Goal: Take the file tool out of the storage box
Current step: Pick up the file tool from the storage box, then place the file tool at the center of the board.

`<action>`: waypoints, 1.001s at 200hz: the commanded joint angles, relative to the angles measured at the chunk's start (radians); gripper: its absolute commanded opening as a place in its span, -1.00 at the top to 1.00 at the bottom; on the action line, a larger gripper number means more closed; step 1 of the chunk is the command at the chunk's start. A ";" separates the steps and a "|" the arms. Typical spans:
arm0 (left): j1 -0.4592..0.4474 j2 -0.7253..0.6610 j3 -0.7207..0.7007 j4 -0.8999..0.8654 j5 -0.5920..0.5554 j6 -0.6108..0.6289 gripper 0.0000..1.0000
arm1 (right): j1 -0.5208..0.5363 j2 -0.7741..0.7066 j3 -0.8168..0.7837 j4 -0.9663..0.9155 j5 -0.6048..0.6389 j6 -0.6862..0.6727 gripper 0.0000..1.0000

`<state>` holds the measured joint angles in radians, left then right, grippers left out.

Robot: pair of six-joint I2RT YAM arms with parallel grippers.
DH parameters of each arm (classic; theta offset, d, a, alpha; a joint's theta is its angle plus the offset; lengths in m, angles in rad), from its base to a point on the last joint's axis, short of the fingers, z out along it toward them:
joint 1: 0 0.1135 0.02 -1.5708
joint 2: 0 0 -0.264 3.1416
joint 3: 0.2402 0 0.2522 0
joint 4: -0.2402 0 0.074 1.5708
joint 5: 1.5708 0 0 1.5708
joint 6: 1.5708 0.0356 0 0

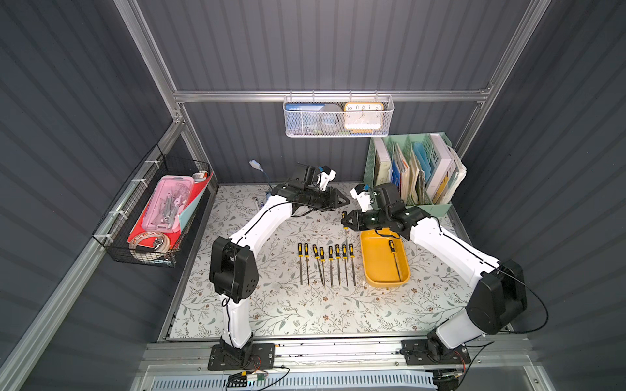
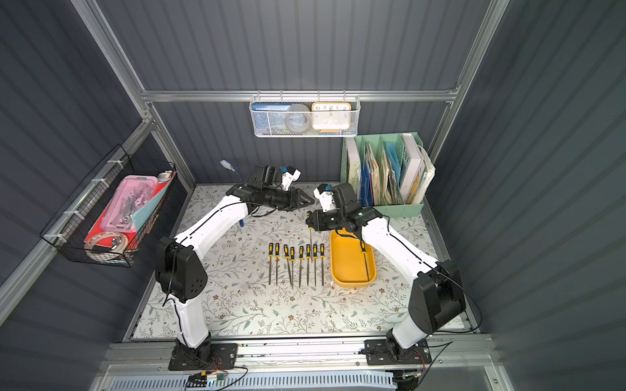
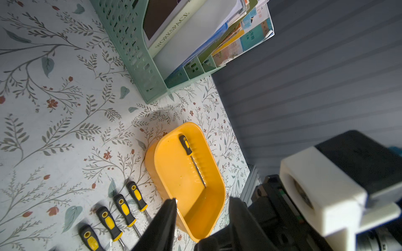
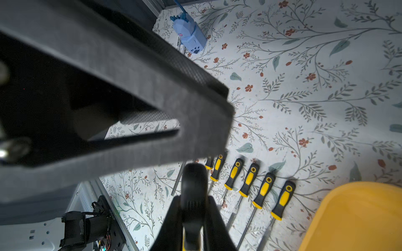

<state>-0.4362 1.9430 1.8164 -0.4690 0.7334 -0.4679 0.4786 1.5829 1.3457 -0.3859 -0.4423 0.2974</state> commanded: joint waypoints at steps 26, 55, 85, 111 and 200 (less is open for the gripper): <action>0.003 -0.010 -0.029 -0.039 0.008 0.025 0.14 | 0.008 0.026 0.057 0.005 0.035 -0.011 1.00; 0.002 -0.013 -0.046 -0.045 0.009 0.032 0.16 | 0.009 0.030 0.067 -0.003 0.079 -0.018 1.00; 0.002 -0.014 -0.056 -0.040 0.032 0.036 0.17 | 0.009 0.041 0.083 -0.002 0.087 -0.019 1.00; 0.002 -0.018 -0.061 -0.034 0.052 0.038 0.19 | 0.009 0.066 0.106 -0.020 0.104 -0.021 1.00; 0.002 -0.020 -0.096 -0.051 0.046 0.062 1.00 | 0.008 0.074 0.115 0.018 0.134 0.009 1.00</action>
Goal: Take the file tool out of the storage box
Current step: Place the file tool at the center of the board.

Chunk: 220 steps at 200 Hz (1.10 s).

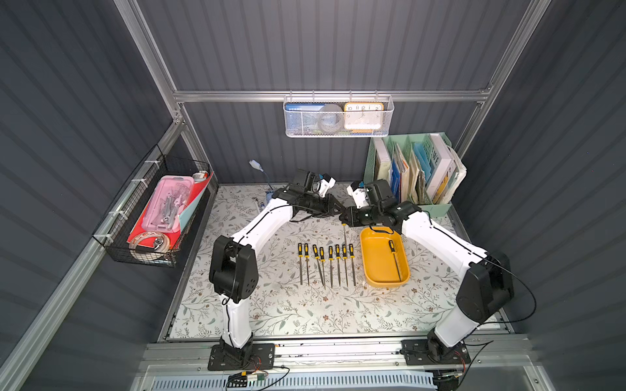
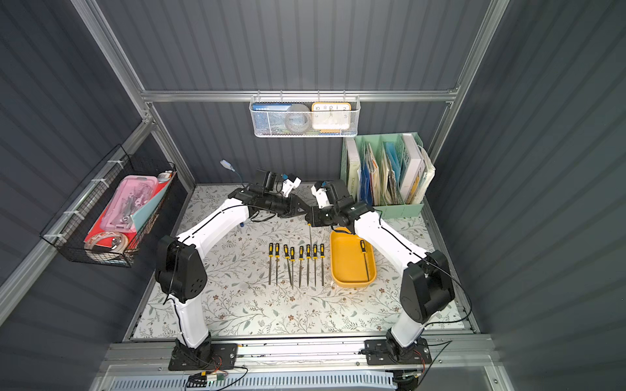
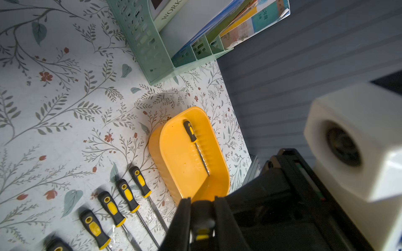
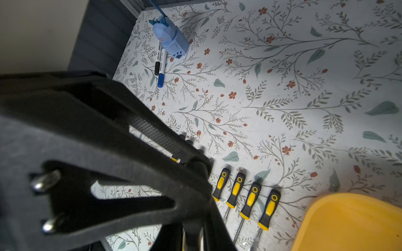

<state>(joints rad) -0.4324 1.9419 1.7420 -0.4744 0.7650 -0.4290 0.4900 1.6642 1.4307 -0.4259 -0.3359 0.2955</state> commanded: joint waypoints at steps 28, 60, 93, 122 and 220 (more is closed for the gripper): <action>-0.002 -0.020 -0.005 -0.105 -0.074 0.052 1.00 | -0.003 -0.008 0.027 0.064 0.042 0.028 0.39; 0.009 -0.002 0.034 -0.257 -0.315 0.075 1.00 | -0.022 -0.048 -0.015 0.084 0.078 0.059 -0.24; 0.045 0.017 0.056 -0.426 -0.515 0.130 1.00 | -0.102 -0.109 -0.107 0.121 0.063 0.134 -0.22; 0.108 -0.010 -0.022 -0.443 -0.591 0.124 1.00 | -0.139 -0.129 -0.149 0.083 0.055 0.138 -0.21; 0.176 0.057 -0.193 -0.320 -0.661 0.129 1.00 | -0.181 -0.082 -0.147 -0.091 0.147 0.105 -0.16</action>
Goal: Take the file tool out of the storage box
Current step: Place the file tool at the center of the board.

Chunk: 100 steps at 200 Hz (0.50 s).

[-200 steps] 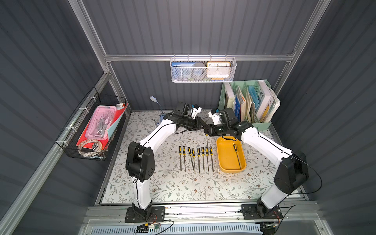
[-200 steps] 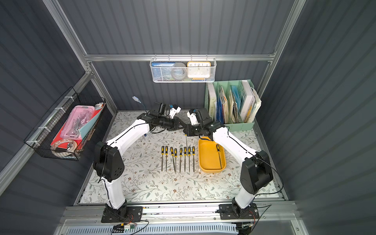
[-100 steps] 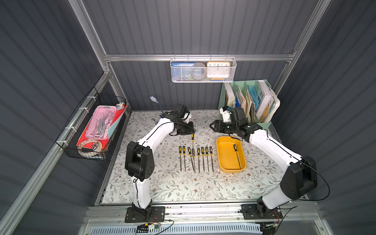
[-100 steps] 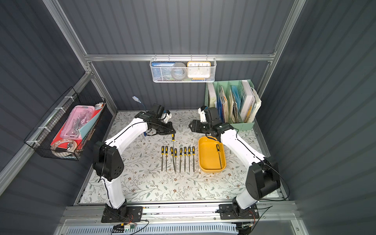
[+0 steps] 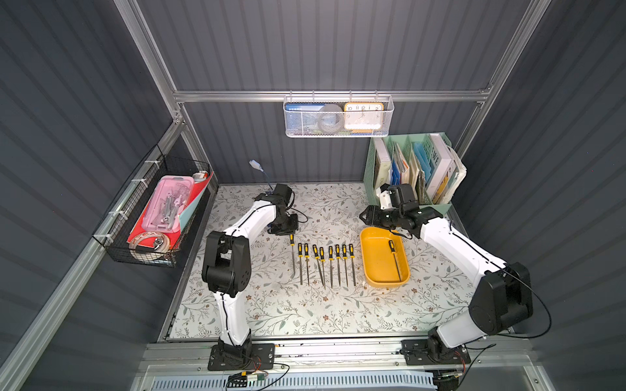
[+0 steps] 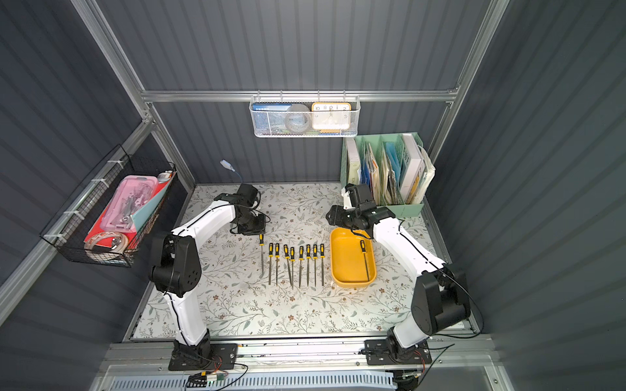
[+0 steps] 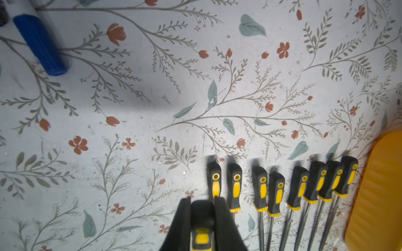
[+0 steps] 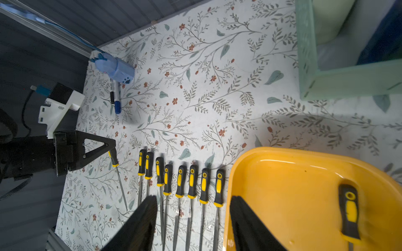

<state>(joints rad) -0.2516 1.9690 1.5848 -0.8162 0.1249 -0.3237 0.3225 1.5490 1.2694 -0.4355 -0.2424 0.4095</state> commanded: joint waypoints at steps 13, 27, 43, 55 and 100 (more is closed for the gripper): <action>-0.004 0.036 -0.052 0.031 -0.026 0.023 1.00 | -0.020 0.047 0.023 -0.123 0.093 -0.012 -0.15; -0.005 0.042 -0.073 0.040 -0.034 0.023 1.00 | -0.030 0.067 0.040 -0.182 0.129 -0.019 -0.15; -0.005 0.047 -0.087 0.048 -0.038 0.022 1.00 | -0.038 0.093 0.064 -0.241 0.144 -0.034 -0.14; -0.005 0.047 -0.093 0.055 -0.039 0.023 1.00 | -0.039 0.103 0.070 -0.267 0.171 -0.043 -0.12; -0.004 0.064 -0.096 0.060 -0.044 0.025 0.71 | -0.049 0.123 0.066 -0.331 0.264 -0.070 -0.12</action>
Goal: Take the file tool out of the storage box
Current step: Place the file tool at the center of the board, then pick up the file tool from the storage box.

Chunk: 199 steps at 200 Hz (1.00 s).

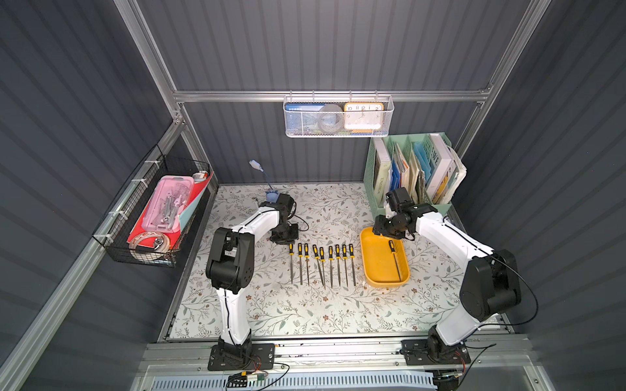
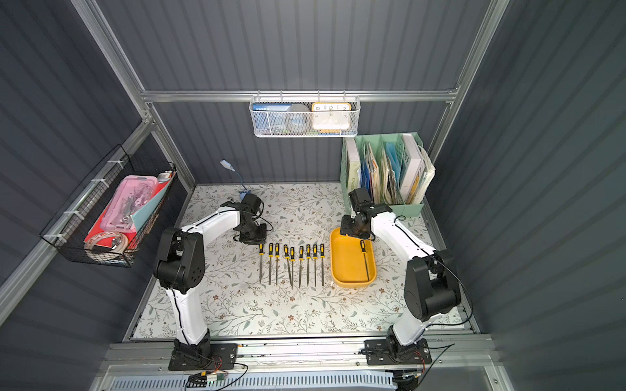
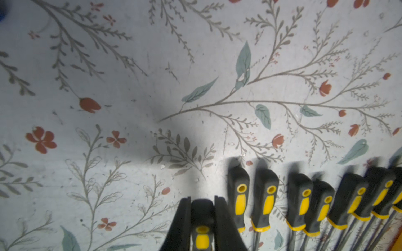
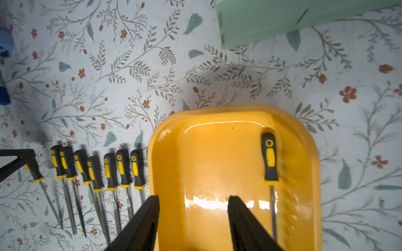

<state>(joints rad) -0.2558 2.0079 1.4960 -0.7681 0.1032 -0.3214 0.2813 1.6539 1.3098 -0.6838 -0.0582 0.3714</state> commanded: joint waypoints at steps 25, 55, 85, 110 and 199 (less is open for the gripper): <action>0.000 0.028 -0.008 0.016 -0.028 0.022 0.59 | -0.008 0.050 0.021 -0.122 0.109 -0.062 -0.12; 0.000 0.041 0.029 0.002 -0.032 0.025 0.43 | -0.009 0.067 -0.011 -0.091 0.136 -0.085 -0.11; 0.000 0.048 0.070 -0.014 -0.046 0.027 0.22 | -0.010 0.131 0.010 -0.112 0.180 -0.099 -0.12; 0.000 0.042 0.079 -0.022 -0.045 0.026 0.10 | -0.013 0.179 0.029 -0.120 0.208 -0.115 -0.12; 0.000 -0.012 0.191 -0.070 -0.059 0.010 0.02 | -0.044 0.286 0.024 -0.037 0.165 -0.131 -0.12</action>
<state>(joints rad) -0.2562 2.0380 1.6501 -0.7876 0.0559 -0.3038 0.2398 1.9129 1.3212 -0.7464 0.1303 0.2493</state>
